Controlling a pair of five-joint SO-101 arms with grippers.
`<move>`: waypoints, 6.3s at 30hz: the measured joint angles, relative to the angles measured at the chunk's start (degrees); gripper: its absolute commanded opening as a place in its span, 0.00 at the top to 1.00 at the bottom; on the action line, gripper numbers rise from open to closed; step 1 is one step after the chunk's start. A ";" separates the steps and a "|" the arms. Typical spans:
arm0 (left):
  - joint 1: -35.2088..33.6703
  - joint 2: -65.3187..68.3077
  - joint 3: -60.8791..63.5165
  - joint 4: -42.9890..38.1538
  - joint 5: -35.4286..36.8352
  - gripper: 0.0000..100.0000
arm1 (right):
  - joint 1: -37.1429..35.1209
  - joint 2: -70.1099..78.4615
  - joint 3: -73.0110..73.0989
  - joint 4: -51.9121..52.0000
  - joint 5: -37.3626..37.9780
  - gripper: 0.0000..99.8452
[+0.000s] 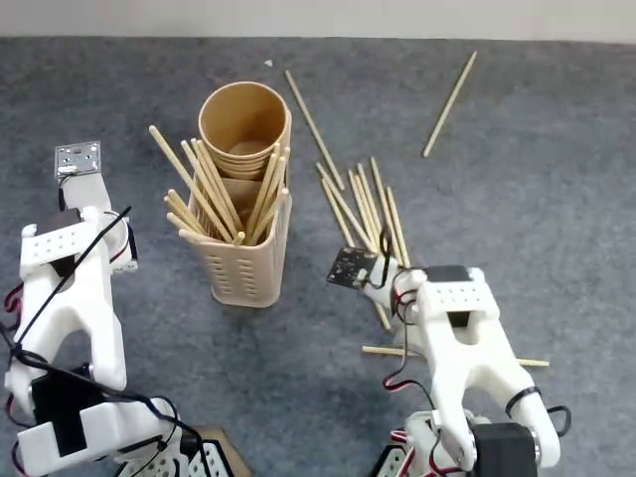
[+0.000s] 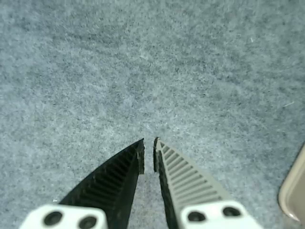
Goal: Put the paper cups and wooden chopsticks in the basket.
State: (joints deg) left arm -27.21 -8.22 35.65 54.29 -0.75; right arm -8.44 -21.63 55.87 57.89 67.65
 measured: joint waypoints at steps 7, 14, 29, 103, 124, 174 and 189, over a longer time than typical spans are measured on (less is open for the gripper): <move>0.00 0.00 0.00 0.00 0.00 0.93 | -3.08 -5.45 -6.24 14.07 0.09 0.77; 0.00 0.00 0.00 0.00 0.00 0.93 | -8.35 -6.15 0.88 13.54 0.09 0.77; 0.00 0.00 0.00 0.00 0.00 0.93 | -9.05 -6.77 10.81 -4.13 0.09 0.98; 1.05 0.00 0.00 0.00 0.00 0.93 | 1.58 29.45 -18.11 -37.36 -44.84 0.90; 1.49 0.00 0.00 0.00 0.00 0.93 | -2.02 19.34 -7.56 -39.21 -49.58 0.76; 1.49 0.00 0.00 0.00 0.00 0.93 | -3.25 -18.99 -10.55 -39.38 -72.97 0.99; 1.49 0.00 0.00 0.00 0.00 0.93 | -24.53 -27.69 -13.10 -64.97 -67.52 0.99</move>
State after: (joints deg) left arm -25.71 -8.22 35.65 54.29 -0.75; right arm -32.97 -49.32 42.77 -7.08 0.13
